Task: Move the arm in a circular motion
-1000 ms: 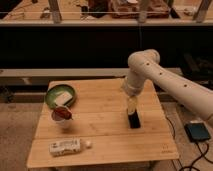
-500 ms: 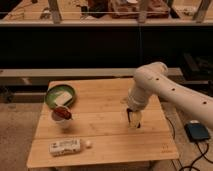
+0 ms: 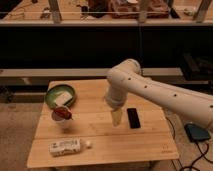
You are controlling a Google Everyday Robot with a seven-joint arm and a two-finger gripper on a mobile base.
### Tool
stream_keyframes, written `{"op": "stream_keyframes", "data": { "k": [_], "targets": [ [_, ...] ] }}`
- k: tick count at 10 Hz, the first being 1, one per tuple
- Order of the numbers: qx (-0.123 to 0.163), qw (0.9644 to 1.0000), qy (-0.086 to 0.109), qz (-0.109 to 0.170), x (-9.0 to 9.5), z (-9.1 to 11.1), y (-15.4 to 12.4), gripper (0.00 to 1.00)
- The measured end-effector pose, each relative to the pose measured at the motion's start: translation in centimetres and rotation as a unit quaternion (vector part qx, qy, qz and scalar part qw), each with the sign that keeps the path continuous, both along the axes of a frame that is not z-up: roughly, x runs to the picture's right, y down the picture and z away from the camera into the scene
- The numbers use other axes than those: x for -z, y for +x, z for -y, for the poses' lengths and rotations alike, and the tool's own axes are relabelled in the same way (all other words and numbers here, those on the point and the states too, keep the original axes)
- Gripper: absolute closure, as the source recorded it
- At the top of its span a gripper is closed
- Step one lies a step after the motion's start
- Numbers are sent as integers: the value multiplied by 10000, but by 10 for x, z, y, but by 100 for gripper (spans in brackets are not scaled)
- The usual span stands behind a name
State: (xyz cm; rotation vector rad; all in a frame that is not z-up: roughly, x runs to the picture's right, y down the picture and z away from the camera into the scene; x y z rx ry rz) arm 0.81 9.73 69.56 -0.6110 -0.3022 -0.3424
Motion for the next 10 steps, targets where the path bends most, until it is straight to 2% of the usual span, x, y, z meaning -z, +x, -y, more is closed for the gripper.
{"op": "stream_keyframes", "data": {
  "k": [2, 4, 5, 8, 10],
  "targets": [
    [194, 9997, 96, 130, -7, 7, -20, 20],
    [356, 9991, 160, 159, -22, 22, -20, 20],
    [411, 9988, 193, 157, -37, 39, -14, 20],
    [524, 9983, 163, 217, -73, 79, -23, 20],
    [424, 9990, 86, 110, -87, 92, -15, 20]
  ]
}}
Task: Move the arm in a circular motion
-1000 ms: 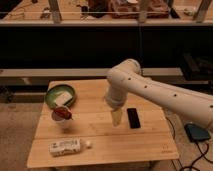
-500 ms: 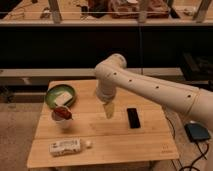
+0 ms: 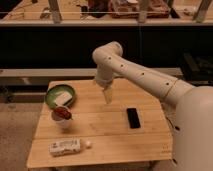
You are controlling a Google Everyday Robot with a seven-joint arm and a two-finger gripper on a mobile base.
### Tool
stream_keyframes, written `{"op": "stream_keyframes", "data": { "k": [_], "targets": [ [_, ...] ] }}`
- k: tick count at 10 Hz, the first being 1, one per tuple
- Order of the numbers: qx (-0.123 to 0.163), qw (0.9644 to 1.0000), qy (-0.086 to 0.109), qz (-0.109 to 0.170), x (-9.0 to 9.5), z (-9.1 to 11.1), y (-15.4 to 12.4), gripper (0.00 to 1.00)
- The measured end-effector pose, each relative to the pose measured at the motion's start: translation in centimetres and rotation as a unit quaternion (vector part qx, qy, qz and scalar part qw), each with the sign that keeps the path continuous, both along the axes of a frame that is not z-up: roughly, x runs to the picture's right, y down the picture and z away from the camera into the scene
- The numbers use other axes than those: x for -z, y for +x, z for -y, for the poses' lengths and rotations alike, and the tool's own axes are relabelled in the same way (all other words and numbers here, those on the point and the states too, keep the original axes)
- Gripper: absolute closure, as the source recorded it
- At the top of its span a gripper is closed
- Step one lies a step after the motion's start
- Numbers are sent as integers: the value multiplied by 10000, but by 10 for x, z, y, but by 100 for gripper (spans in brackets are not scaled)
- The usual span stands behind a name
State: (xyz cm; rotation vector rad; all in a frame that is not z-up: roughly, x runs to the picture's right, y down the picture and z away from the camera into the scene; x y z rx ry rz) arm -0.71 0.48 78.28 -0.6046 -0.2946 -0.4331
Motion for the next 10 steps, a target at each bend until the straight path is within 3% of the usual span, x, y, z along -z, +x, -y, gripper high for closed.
{"op": "stream_keyframes", "data": {
  "k": [4, 6, 8, 10],
  "targets": [
    [-494, 9979, -263, -326, 9, -12, 54, 20],
    [-805, 9944, -437, -536, 10, -12, 104, 20],
    [-963, 9921, -522, -607, 13, -18, 126, 20],
    [-1125, 9895, -606, -668, 32, -40, 133, 20]
  ]
}}
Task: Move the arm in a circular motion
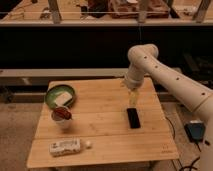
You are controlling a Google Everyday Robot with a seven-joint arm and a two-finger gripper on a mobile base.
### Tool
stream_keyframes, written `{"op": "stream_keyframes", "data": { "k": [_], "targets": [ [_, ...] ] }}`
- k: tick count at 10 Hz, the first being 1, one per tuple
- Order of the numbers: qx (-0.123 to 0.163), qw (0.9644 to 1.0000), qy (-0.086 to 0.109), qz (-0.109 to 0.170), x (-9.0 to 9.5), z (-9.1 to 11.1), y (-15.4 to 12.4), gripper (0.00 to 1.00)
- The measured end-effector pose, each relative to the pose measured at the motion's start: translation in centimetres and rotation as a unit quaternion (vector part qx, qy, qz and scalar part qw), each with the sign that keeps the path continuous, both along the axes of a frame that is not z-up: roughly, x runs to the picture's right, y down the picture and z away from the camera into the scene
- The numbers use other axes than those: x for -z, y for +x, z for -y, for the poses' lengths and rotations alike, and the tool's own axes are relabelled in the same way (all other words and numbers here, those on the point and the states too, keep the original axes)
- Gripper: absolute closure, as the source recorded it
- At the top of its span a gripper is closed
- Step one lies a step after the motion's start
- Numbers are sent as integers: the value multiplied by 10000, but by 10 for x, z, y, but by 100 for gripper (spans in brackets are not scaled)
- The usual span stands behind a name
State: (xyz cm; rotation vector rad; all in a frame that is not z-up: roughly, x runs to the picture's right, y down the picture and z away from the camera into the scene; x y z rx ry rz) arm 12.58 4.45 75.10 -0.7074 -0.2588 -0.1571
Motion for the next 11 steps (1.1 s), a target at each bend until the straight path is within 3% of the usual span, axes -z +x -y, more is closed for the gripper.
{"op": "stream_keyframes", "data": {
  "k": [3, 6, 9, 11],
  "targets": [
    [-283, 9995, -103, -107, 40, -47, 13, 20],
    [-164, 9999, -31, 5, 69, -76, 9, 20],
    [213, 9994, 184, 193, 70, -78, -39, 20],
    [579, 9968, 361, 408, 66, -72, -90, 20]
  ]
}}
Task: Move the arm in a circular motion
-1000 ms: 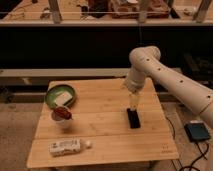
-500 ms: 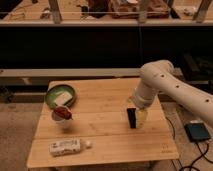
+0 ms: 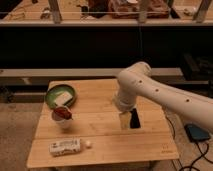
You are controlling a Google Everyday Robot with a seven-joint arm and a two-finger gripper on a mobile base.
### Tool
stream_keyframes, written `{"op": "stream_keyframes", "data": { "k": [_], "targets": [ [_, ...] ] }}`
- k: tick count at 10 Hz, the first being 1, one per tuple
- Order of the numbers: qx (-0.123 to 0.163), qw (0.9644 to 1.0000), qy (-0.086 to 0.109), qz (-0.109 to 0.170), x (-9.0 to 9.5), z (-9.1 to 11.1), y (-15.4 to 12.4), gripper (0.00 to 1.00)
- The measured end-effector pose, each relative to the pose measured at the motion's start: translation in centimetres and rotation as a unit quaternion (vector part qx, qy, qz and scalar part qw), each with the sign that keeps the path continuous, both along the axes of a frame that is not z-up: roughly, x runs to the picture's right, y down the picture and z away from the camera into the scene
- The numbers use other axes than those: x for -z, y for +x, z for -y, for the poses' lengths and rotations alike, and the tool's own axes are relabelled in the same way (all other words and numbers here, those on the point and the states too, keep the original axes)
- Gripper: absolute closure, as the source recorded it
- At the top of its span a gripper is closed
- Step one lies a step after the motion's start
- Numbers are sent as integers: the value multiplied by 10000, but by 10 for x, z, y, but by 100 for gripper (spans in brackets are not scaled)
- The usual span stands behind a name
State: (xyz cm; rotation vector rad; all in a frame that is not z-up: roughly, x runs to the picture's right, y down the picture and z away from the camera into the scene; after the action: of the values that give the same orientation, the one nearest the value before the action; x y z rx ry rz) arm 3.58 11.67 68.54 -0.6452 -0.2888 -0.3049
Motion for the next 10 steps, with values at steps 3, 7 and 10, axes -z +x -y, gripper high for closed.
{"op": "stream_keyframes", "data": {
  "k": [3, 7, 10],
  "targets": [
    [499, 9981, 256, 252, -15, 19, -48, 20],
    [859, 9947, 388, 406, -60, 68, -52, 20],
    [902, 9947, 326, 375, -88, 98, -47, 20]
  ]
}}
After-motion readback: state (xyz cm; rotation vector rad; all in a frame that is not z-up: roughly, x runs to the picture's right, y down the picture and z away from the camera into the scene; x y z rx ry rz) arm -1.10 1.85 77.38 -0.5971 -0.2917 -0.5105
